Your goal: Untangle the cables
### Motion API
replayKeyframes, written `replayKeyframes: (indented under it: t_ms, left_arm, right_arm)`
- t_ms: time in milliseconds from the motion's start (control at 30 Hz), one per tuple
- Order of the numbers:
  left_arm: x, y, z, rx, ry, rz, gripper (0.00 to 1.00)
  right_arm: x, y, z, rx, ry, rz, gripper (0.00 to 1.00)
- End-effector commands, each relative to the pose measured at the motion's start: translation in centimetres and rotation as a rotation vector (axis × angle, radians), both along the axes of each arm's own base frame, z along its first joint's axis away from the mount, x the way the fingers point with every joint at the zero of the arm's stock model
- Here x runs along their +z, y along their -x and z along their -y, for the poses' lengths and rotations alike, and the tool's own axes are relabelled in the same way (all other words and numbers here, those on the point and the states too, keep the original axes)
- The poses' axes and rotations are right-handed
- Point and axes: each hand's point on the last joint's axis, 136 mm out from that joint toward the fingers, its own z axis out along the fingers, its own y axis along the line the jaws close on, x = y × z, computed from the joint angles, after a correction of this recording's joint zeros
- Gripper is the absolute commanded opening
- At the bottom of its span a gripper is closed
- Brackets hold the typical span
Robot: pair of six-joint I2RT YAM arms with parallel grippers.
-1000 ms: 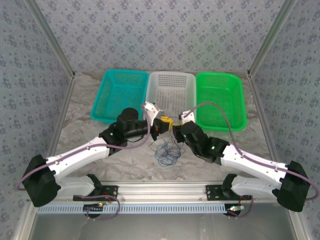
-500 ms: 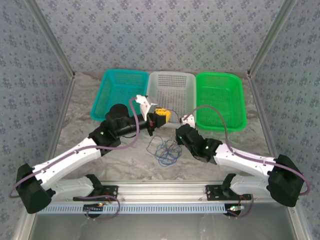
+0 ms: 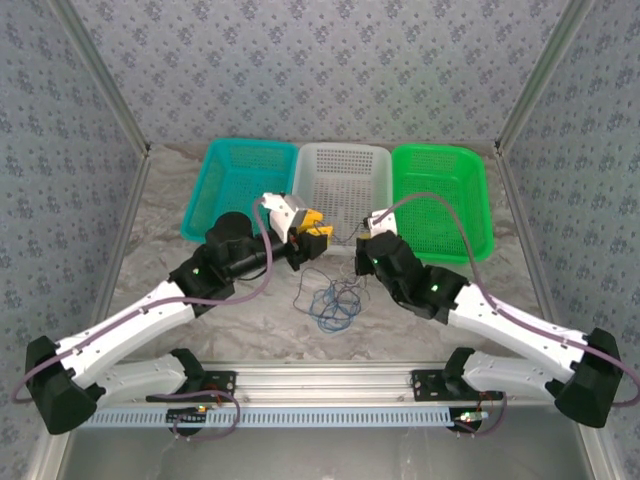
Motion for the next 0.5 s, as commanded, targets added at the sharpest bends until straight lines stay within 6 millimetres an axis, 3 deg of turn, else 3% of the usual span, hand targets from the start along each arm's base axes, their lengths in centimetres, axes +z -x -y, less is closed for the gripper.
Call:
replayKeyframes:
  t_ms: [0,67,167,333,367,467]
  left_arm:
    - [-0.6,-0.6,-1.8,0.096,-0.007,0.005,0.64]
    - [-1.8,-0.6,-2.3,0.117,-0.027,-0.011,0.74]
    - [-3.7,-0.4,-2.4,0.112,-0.061,-0.045,0.80]
    - [-6.4,0.2,-2.3,0.085,-0.100,-0.101,0.94]
    - [-6.8,0.3,-2.2,0.079,-0.104,-0.107,0.98]
    - [-8.3,0.4,-2.1,0.073,-0.121,-0.121,1.00]
  right_arm:
    - [3.1,0.4,0.7,0.037,0.050,0.037,0.00]
    - [5.1,0.5,0.6,0.053,0.048,0.055,0.00]
    - [7.6,0.6,0.5,0.072,0.042,0.080,0.00]
    - [10.3,0.7,0.3,0.101,0.045,0.114,0.00]
    - [12.2,0.7,0.2,0.105,0.022,0.145,0.00]
    - [13.7,0.7,0.0,0.121,0.021,0.172,0.00]
